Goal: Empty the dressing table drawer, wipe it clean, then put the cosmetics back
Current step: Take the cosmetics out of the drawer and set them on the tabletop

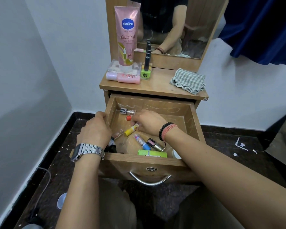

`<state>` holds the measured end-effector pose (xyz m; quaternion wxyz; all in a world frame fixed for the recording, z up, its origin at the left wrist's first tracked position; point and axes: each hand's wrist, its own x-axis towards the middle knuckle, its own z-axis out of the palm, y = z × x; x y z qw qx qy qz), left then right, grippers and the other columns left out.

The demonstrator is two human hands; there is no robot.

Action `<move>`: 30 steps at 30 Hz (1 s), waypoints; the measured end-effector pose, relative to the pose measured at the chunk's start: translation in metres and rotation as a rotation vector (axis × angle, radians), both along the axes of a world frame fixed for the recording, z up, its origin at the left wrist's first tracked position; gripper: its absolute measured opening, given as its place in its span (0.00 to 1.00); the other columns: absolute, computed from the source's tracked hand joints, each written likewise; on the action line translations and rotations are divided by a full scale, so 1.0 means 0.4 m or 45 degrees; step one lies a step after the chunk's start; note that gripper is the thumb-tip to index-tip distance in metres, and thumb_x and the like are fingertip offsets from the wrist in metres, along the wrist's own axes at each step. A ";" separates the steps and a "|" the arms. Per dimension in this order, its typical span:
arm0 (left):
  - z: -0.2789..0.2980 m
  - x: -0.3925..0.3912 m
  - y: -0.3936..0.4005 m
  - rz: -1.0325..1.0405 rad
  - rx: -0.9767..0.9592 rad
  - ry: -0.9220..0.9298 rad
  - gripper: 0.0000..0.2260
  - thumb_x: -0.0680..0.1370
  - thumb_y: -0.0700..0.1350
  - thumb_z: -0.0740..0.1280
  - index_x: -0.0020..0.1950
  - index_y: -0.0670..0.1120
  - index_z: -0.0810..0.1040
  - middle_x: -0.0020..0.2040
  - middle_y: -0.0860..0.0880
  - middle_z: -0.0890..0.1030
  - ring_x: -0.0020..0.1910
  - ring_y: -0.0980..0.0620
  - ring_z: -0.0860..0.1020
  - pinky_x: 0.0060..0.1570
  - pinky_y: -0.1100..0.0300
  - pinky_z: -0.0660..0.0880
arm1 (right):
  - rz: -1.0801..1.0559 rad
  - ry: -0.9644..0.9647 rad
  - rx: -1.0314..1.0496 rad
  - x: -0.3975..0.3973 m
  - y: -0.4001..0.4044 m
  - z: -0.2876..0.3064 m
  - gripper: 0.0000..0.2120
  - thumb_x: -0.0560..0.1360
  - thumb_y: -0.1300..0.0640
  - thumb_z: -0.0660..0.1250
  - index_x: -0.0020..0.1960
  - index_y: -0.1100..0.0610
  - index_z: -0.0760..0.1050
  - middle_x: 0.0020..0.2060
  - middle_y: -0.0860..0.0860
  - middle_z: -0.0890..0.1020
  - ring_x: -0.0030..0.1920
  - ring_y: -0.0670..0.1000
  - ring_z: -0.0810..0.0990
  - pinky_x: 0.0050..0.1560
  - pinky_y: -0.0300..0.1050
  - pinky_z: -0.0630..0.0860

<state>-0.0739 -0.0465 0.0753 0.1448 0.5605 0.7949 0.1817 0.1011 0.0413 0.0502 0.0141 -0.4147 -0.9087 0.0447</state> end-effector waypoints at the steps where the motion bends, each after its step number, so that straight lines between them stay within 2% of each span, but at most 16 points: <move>1: -0.001 -0.001 0.001 0.000 0.001 -0.007 0.21 0.77 0.42 0.59 0.70 0.53 0.66 0.60 0.43 0.77 0.53 0.39 0.77 0.46 0.50 0.73 | 0.004 0.002 0.009 0.000 0.001 0.002 0.10 0.75 0.60 0.64 0.55 0.50 0.77 0.51 0.48 0.80 0.55 0.51 0.75 0.51 0.46 0.67; 3: -0.002 0.000 0.003 -0.003 0.001 -0.009 0.20 0.77 0.43 0.60 0.70 0.52 0.66 0.59 0.43 0.78 0.52 0.39 0.77 0.46 0.49 0.74 | -0.005 0.038 0.030 0.007 0.006 0.003 0.10 0.75 0.56 0.65 0.55 0.49 0.76 0.48 0.46 0.80 0.54 0.50 0.75 0.51 0.45 0.62; 5: -0.003 -0.003 0.003 -0.002 0.001 -0.007 0.20 0.78 0.43 0.60 0.70 0.52 0.66 0.58 0.43 0.78 0.52 0.39 0.77 0.47 0.48 0.74 | -0.044 0.146 0.021 0.010 0.008 0.006 0.09 0.75 0.55 0.66 0.54 0.48 0.77 0.43 0.44 0.79 0.50 0.48 0.75 0.50 0.44 0.62; 7: -0.004 -0.002 0.004 -0.005 0.003 -0.006 0.20 0.78 0.43 0.60 0.70 0.52 0.66 0.58 0.43 0.78 0.52 0.39 0.77 0.46 0.48 0.74 | -0.123 0.402 -0.086 0.016 0.008 0.014 0.08 0.73 0.56 0.69 0.52 0.50 0.80 0.39 0.43 0.79 0.43 0.44 0.75 0.48 0.43 0.67; 10: -0.001 0.000 0.002 -0.008 0.011 -0.001 0.19 0.79 0.44 0.60 0.70 0.52 0.66 0.58 0.43 0.78 0.52 0.40 0.77 0.45 0.50 0.73 | -0.253 0.872 -0.320 0.024 0.004 0.047 0.08 0.72 0.57 0.73 0.50 0.56 0.81 0.37 0.41 0.79 0.36 0.38 0.74 0.39 0.31 0.69; 12: 0.002 0.001 0.001 0.000 0.010 0.007 0.19 0.79 0.44 0.60 0.70 0.52 0.66 0.59 0.43 0.78 0.53 0.39 0.77 0.44 0.51 0.71 | -0.279 1.108 -0.377 0.030 -0.004 0.087 0.07 0.73 0.57 0.73 0.50 0.58 0.81 0.40 0.43 0.82 0.37 0.37 0.77 0.39 0.31 0.72; 14: 0.003 0.003 0.000 0.006 0.010 0.020 0.19 0.79 0.44 0.60 0.70 0.52 0.66 0.60 0.43 0.77 0.54 0.39 0.76 0.43 0.52 0.69 | -0.266 1.361 -0.383 0.038 -0.007 0.140 0.08 0.74 0.61 0.71 0.51 0.65 0.79 0.41 0.45 0.83 0.39 0.37 0.80 0.42 0.31 0.75; 16: 0.004 0.004 -0.001 0.013 0.010 0.028 0.19 0.79 0.44 0.59 0.70 0.52 0.66 0.61 0.43 0.77 0.55 0.39 0.76 0.43 0.52 0.69 | -0.295 1.506 -0.266 0.046 0.006 0.196 0.10 0.74 0.63 0.70 0.52 0.69 0.77 0.41 0.45 0.83 0.40 0.36 0.81 0.45 0.31 0.76; 19: 0.006 0.005 -0.001 0.016 0.003 0.021 0.20 0.78 0.43 0.59 0.70 0.52 0.66 0.61 0.43 0.77 0.55 0.39 0.76 0.43 0.52 0.69 | -0.438 1.499 0.037 0.052 0.057 0.253 0.11 0.72 0.61 0.72 0.52 0.60 0.74 0.41 0.49 0.84 0.39 0.40 0.81 0.42 0.32 0.76; 22: 0.012 0.004 -0.004 0.003 0.002 0.001 0.19 0.78 0.45 0.59 0.70 0.51 0.66 0.60 0.43 0.77 0.54 0.39 0.76 0.45 0.50 0.71 | -0.523 1.336 0.267 0.051 0.110 0.268 0.13 0.70 0.58 0.73 0.51 0.55 0.72 0.37 0.51 0.84 0.37 0.45 0.81 0.40 0.36 0.77; 26: 0.021 0.006 -0.011 -0.004 -0.018 -0.018 0.20 0.78 0.46 0.60 0.71 0.51 0.66 0.61 0.42 0.76 0.55 0.38 0.76 0.47 0.48 0.72 | -0.529 1.146 0.315 0.043 0.144 0.262 0.13 0.71 0.58 0.72 0.53 0.56 0.74 0.36 0.54 0.83 0.38 0.48 0.81 0.43 0.40 0.78; 30: 0.027 0.007 -0.012 -0.001 -0.027 -0.029 0.21 0.78 0.47 0.61 0.71 0.51 0.66 0.62 0.42 0.76 0.56 0.38 0.76 0.47 0.49 0.71 | -0.533 1.034 0.362 0.029 0.167 0.249 0.12 0.71 0.57 0.73 0.52 0.54 0.74 0.33 0.46 0.79 0.36 0.44 0.78 0.41 0.38 0.75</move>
